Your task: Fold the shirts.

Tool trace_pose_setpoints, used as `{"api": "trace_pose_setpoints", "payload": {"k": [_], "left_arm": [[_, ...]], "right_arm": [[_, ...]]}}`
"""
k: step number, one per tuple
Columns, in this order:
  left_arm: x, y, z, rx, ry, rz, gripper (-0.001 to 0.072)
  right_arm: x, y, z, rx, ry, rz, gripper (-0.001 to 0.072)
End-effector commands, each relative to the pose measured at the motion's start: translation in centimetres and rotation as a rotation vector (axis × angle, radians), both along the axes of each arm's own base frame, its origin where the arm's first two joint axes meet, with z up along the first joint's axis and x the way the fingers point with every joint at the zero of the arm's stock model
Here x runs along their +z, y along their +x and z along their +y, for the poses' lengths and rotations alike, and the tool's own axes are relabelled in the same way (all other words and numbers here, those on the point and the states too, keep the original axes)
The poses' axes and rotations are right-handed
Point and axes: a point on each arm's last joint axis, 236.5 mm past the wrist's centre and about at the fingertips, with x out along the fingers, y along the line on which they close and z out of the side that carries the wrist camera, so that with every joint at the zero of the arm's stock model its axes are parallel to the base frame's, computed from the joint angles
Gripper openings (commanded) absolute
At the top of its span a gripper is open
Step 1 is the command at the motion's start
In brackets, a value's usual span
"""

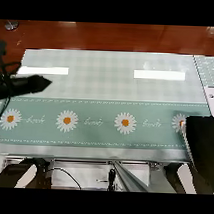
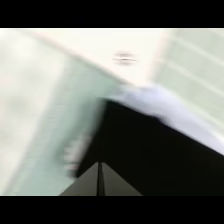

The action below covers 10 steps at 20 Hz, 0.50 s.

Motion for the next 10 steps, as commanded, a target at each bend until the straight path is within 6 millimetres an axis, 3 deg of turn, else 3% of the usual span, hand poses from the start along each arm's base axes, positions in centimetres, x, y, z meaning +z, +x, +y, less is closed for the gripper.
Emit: {"api": "trace_pose_setpoints", "payload": {"k": [1, 3, 4, 5, 7, 9, 10], "left_arm": [[7.4, 3.7, -1.1, -0.047, -0.016, -0.116, 0.0024], [11.0, 5.5, -3.2, -0.129, -0.003, -0.157, 0.0023], [11.7, 5.9, -4.5, -0.173, 0.0, -0.158, 0.0023], [11.0, 6.1, -5.6, -0.208, 0.007, -0.135, 0.0023], [5.5, 5.8, -6.1, -0.224, 0.088, -0.012, 0.0023], [-1.9, 4.9, -4.9, -0.193, 0.18, 0.124, 0.0023], [-4.7, 4.4, -4.1, -0.181, 0.209, 0.17, 0.0023]], "right_arm": [[2.7, 12.1, 10.5, 0.446, 0.171, -0.318, 0.0023], [0.7, 15.3, 17.2, 0.668, 0.154, -0.281, 0.0023], [-1.4, 16.1, 20.4, 0.774, 0.12, -0.218, 0.0023], [-3.8, 16.5, 22.4, 0.849, 0.071, -0.137, 0.0023], [-8.8, 16.8, 24.4, 0.915, -0.021, 0.042, 0.0023], [-13.1, 16.7, 23.8, 0.912, -0.096, 0.209, 0.0023], [-14.4, 16.6, 23.3, 0.911, -0.111, 0.259, 0.0023]]}}
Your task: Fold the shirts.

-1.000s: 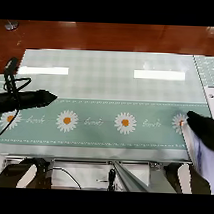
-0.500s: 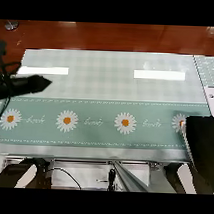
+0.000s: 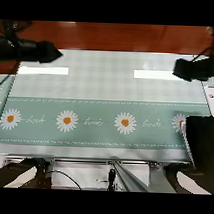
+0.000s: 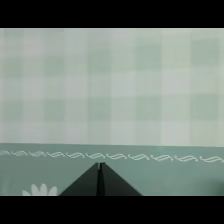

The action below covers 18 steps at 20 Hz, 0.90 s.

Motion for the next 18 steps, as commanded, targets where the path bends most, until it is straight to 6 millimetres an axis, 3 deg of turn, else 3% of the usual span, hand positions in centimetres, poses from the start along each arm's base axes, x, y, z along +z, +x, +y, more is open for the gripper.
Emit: {"api": "trace_pose_setpoints", "payload": {"k": [1, 6, 18], "left_arm": [[-7.8, -1.0, 1.7, 0.031, 0.127, 0.133, 0.0024], [-8.3, -0.5, 3.7, 0.081, 0.125, 0.147, 0.0025], [-8.6, -0.5, 3.7, 0.08, 0.126, 0.155, 0.0024]], "right_arm": [[-5.7, 0.2, 0.9, 0.073, -0.182, 0.131, 0.0023], [-6.0, 0.7, 1.2, 0.07, -0.171, 0.119, 0.0023], [-5.9, 0.7, 1.2, 0.07, -0.172, 0.118, 0.0023]]}}
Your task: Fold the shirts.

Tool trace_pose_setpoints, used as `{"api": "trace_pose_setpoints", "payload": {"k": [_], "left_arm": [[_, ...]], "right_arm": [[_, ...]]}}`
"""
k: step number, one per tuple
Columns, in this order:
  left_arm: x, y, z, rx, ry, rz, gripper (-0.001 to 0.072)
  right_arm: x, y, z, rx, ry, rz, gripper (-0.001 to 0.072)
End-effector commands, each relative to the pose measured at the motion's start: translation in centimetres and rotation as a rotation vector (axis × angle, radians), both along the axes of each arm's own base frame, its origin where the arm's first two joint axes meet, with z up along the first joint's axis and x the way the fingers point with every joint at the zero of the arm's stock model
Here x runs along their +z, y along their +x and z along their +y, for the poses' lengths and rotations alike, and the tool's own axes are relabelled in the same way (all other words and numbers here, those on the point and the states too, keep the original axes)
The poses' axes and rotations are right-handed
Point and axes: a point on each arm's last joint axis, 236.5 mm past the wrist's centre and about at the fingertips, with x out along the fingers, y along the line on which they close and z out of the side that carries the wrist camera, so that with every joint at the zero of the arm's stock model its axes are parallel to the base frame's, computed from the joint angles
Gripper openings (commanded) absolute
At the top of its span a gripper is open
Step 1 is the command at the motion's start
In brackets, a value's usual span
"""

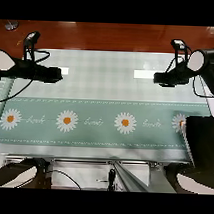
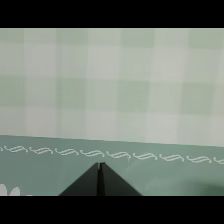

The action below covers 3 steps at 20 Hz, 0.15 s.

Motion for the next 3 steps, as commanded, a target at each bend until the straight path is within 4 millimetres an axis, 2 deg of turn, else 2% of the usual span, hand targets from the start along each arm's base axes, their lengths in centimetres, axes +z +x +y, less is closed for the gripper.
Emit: {"api": "trace_pose_setpoints", "payload": {"k": [1, 3], "left_arm": [[-0.05, 0.01, 0.06, 0.001, 0.001, 0.001, 0.0025], [-0.05, 0.01, 0.06, 0.001, 0.001, 0.001, 0.0025]], "right_arm": [[-0.01, 0.01, 0.02, 0.0, 0.0, 0.0, 0.0023], [-0.01, 0.01, 0.02, 0.0, 0.0, 0.0, 0.0023]]}}
